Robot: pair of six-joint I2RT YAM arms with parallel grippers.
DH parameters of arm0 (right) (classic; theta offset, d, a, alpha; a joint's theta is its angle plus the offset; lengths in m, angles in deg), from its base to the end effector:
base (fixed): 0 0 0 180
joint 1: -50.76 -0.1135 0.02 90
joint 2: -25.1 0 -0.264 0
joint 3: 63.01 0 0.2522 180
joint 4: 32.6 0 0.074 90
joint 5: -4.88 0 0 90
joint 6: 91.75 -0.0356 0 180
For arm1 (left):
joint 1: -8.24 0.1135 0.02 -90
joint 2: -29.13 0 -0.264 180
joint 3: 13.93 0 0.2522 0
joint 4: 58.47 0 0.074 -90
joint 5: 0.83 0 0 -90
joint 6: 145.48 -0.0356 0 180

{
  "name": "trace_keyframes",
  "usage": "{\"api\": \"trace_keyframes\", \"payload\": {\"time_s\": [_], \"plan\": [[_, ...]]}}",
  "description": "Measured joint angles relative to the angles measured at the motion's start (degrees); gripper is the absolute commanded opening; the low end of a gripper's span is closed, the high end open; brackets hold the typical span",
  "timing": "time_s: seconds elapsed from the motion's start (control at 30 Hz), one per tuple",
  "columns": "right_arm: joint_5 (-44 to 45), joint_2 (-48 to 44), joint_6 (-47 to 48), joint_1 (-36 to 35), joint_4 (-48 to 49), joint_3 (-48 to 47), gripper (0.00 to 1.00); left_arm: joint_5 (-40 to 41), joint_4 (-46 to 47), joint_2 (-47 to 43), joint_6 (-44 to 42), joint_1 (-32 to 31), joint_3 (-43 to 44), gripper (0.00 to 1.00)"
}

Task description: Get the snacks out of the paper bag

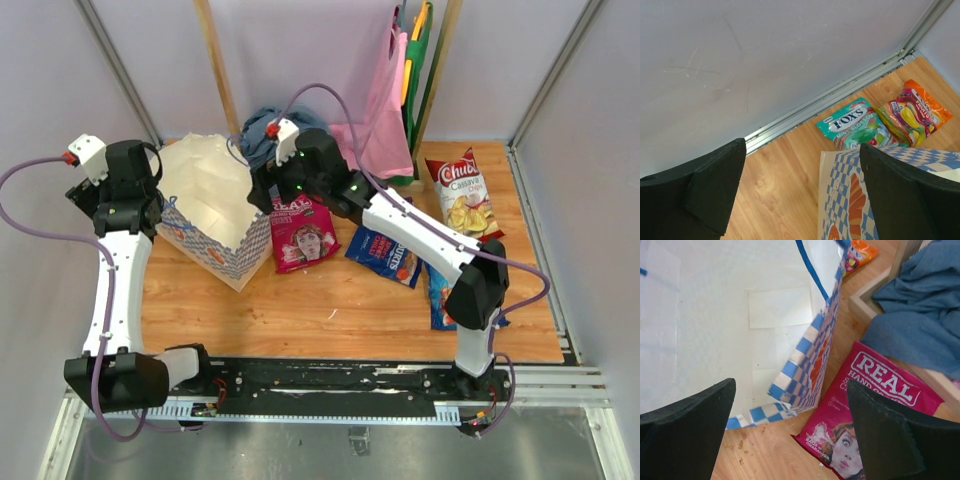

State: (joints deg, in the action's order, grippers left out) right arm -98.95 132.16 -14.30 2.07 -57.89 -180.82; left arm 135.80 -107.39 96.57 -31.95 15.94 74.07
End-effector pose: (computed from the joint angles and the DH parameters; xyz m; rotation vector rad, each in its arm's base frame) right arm 0.2909 0.3439 0.3857 -0.7670 1.7698 0.9572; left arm 0.2358 0.0580 0.3991 -0.9802 1.6954 0.6538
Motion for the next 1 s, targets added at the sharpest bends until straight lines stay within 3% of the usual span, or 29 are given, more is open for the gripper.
{"api": "trace_keyframes", "payload": {"time_s": [0.13, 0.3, 0.43, 0.7, 1.0], "plan": [[6.8, 1.6, 3.3, -3.9, -4.3, -6.9, 0.84, 0.0, 0.6, 0.0, -0.4, 0.0, 0.0, 1.00], [17.1, 8.8, 8.2, -9.0, -14.3, -22.9, 0.62, 0.0, 1.2, 0.0, -0.8, 0.0, 0.0, 1.00], [24.6, 17.9, 11.3, -11.0, -22.9, -37.2, 0.61, 0.2, 1.7, 0.0, -1.3, 0.0, -0.1, 1.00], [34.2, 21.9, 15.9, -11.5, -30.9, -37.4, 0.55, 0.2, 2.1, 0.0, -1.8, 0.0, -0.1, 1.00], [40.2, 21.4, 18.4, -11.5, -31.5, -36.3, 0.45, 0.2, 2.1, 0.0, -2.2, 0.0, -0.1, 1.00]]}}
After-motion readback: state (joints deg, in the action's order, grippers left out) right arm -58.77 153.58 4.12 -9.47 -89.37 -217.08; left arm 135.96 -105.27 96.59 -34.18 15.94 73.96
